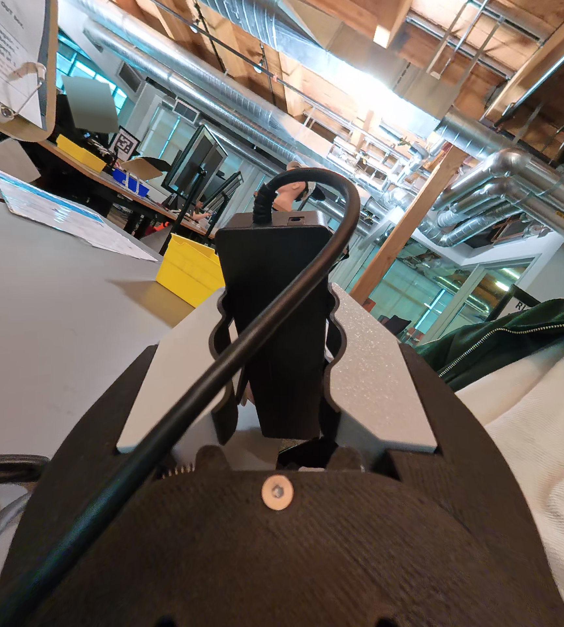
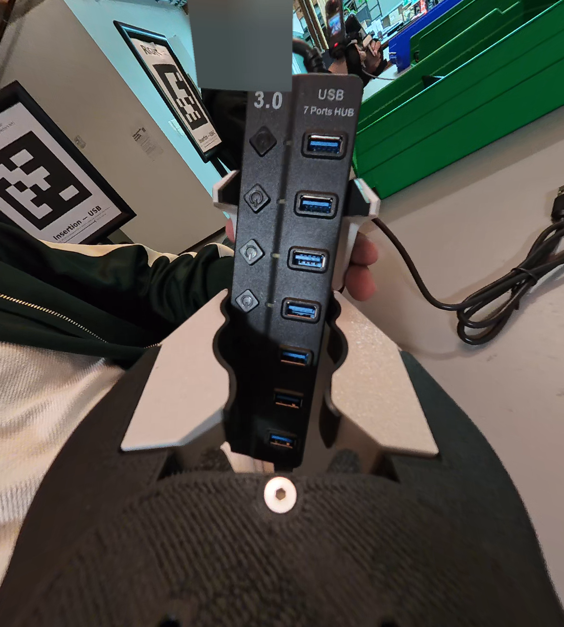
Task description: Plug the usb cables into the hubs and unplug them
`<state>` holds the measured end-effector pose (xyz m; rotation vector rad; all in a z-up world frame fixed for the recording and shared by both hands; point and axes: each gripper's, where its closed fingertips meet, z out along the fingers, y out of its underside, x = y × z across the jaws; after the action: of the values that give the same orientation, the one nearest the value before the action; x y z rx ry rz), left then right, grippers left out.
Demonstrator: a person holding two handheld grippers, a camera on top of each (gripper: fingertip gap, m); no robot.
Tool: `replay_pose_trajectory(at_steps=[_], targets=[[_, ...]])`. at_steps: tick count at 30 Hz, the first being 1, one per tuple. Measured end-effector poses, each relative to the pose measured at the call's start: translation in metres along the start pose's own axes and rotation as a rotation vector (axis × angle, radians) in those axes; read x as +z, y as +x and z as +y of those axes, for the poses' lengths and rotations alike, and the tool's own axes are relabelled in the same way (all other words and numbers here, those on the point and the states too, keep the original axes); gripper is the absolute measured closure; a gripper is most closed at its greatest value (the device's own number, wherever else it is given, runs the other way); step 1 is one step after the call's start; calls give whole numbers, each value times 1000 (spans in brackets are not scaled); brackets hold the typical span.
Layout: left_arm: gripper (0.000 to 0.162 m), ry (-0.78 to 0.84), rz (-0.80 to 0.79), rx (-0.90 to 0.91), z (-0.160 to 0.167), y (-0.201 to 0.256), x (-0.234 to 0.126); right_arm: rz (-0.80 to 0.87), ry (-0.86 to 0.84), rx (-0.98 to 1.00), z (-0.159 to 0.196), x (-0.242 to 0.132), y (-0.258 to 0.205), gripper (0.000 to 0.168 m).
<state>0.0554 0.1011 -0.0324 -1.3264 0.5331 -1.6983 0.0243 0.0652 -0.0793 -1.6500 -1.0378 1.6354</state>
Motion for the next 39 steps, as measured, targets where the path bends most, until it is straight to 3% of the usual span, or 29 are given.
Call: replay_pose_trajectory(at_steps=[10,17,18,21,24,26,28,31,33,35,39], targets=[[109,47,-122,106,-10,-12,-3,72,91,38,-12,-9,18,109],[109,156,-147,79,-30,-18,-14,165,234,14,-35,-30,31,105],[109,174,-126,62,-32,-16,-15,153,257,-14,-40,-33,27,109],[109,237,-73,-6,-41,-12,-20,94,323,-108,-52,-42,7,151],[109,194,-120,64,-37,-15,-18,87,359,-126,-58,-46,4,138],[109,183,-110,70,-35,-12,-15,70,353,-134,-57,-46,1,151],[109,207,-89,32,-36,-10,-15,83,357,-141,-58,-46,2,144],[109,207,-110,40,-37,-14,-17,112,356,-172,-59,-48,2,164],[109,208,-119,45,-39,-16,-19,117,369,-179,-60,-50,3,155],[109,219,-117,32,-40,-16,-20,99,376,-171,-61,-51,2,161],[109,199,-134,47,-37,-18,-18,111,376,-167,-60,-52,4,158]])
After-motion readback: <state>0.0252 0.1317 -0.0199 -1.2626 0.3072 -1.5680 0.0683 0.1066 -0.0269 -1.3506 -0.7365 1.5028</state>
